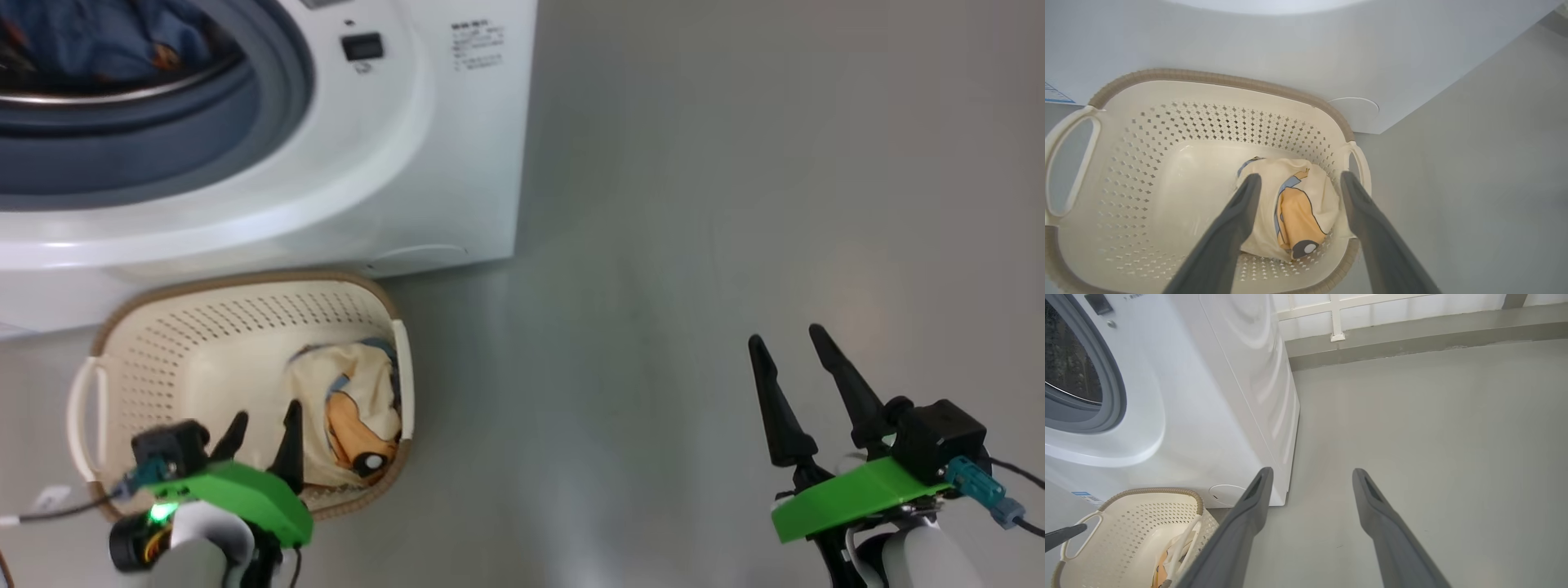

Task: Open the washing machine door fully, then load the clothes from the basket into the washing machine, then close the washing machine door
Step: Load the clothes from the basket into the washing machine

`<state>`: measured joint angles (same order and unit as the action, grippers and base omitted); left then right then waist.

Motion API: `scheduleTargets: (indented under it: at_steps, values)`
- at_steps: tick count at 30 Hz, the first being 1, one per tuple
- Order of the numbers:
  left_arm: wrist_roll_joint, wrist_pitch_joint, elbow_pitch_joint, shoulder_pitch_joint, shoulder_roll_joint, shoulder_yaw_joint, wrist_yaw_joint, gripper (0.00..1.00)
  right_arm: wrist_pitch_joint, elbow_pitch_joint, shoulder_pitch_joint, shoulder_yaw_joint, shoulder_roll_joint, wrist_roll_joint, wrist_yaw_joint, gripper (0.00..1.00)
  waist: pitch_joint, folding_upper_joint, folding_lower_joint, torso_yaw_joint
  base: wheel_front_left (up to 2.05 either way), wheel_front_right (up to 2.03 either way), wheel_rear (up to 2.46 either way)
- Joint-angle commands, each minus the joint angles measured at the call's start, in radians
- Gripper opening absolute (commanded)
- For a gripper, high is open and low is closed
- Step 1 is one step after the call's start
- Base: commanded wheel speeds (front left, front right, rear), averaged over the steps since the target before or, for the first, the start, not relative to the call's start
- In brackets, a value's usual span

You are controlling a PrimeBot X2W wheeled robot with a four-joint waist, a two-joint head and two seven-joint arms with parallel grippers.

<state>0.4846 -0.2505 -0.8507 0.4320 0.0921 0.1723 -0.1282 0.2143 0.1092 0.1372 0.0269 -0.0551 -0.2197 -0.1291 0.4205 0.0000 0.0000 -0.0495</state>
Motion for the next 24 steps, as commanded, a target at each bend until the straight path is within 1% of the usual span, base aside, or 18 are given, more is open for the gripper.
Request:
scheduleTargets:
  at_steps: [1, 3, 7, 12, 13, 24]
  values:
    - [0.035, -0.003, -0.016, 0.044, 0.051, -0.003, -0.002, 1.0, 0.013, -0.032, 0.022, 0.029, 0.0, 0.006, -0.002, 1.0, 0.113, 0.0, 0.0, -0.076, 0.0, 0.0, 0.0]
    - [0.052, -0.003, -0.053, 0.083, 0.08, 0.027, -0.002, 1.0, 0.017, -0.037, 0.03, 0.032, 0.001, 0.004, -0.002, 1.0, 0.145, 0.0, 0.0, -0.093, 0.0, 0.0, 0.0]
    - [0.08, 0.016, -0.128, 0.157, 0.12, 0.08, -0.002, 1.0, 0.026, -0.037, 0.046, 0.032, 0.003, 0.004, -0.002, 1.0, 0.207, 0.0, 0.0, -0.119, 0.0, 0.0, 0.0]
    - [0.134, 0.061, -0.186, 0.234, 0.151, 0.139, -0.002, 1.0, 0.037, -0.035, 0.069, 0.037, 0.004, -0.003, -0.002, 1.0, 0.273, 0.0, 0.0, -0.147, 0.0, 0.0, 0.0]
    - [0.134, 0.061, -0.186, 0.234, 0.151, 0.139, -0.002, 1.0, 0.037, -0.035, 0.069, 0.037, 0.004, -0.003, -0.002, 1.0, 0.273, 0.0, 0.0, -0.147, 0.0, 0.0, 0.0]
    - [0.238, 0.147, -0.244, 0.357, 0.2, 0.26, -0.002, 1.0, 0.047, -0.022, 0.114, 0.061, 0.005, -0.038, -0.002, 1.0, 0.353, 0.0, 0.0, -0.179, 0.0, 0.0, 0.0]
